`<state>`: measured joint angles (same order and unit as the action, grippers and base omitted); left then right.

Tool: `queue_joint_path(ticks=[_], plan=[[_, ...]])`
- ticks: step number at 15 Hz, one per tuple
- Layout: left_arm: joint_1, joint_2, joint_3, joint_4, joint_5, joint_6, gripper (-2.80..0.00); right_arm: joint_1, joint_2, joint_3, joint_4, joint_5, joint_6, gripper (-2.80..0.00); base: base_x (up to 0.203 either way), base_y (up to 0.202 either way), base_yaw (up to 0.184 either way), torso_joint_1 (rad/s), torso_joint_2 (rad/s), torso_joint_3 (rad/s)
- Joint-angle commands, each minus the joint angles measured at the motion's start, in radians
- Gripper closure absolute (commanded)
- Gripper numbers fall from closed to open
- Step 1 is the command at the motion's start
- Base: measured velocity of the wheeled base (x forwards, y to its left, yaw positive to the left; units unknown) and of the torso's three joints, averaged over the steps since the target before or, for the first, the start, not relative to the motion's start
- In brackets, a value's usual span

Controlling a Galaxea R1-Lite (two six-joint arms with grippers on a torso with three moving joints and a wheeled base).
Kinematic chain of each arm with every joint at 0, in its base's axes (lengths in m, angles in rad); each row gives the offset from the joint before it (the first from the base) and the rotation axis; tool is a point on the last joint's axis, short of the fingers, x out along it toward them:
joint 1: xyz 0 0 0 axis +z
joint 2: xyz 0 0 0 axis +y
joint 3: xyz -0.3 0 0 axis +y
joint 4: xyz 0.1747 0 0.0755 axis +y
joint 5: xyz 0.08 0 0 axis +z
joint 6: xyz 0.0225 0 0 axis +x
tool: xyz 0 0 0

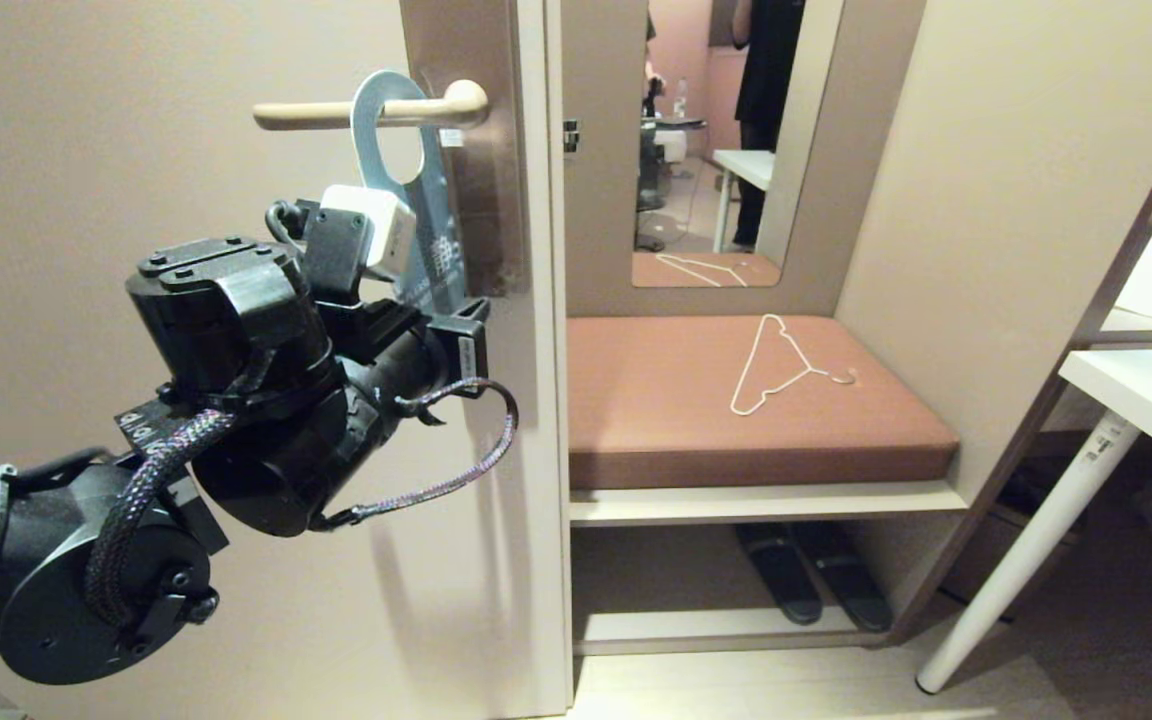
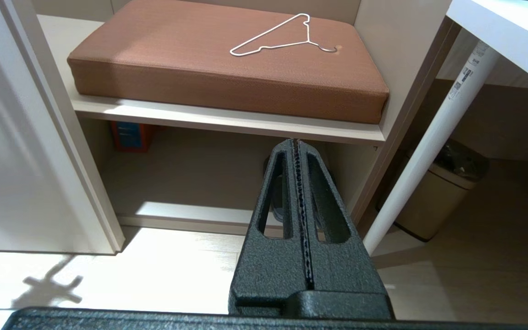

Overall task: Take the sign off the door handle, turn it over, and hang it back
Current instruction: Hang the sign back with the other side facing out

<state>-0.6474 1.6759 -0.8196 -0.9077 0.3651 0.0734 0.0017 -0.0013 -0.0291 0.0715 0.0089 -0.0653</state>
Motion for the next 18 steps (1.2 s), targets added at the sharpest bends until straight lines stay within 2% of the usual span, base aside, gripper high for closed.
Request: queue_joint_path(ticks=[1,8,18], plan=[[0.0,-0.002,0.0,-0.005,0.002,0.0,-2.8,0.0,0.001,0.0,0.001,0.0,-0.001,0.0,0.0,0.0,0.0,0.0,0.0,0.0],[-0.015,-0.049,0.018,-0.01,0.005,-0.003,-2.8,0.0,0.001,0.0,0.001,0.0,-0.001,0.0,0.0,0.0,0.0,0.0,0.0,0.0],[-0.004,-0.291,0.26,-0.016,-0.002,0.002,-2.8,0.0,0.001,0.0,0.001,0.0,-0.001,0.0,0.0,0.0,0.0,0.0,0.0,0.0]])
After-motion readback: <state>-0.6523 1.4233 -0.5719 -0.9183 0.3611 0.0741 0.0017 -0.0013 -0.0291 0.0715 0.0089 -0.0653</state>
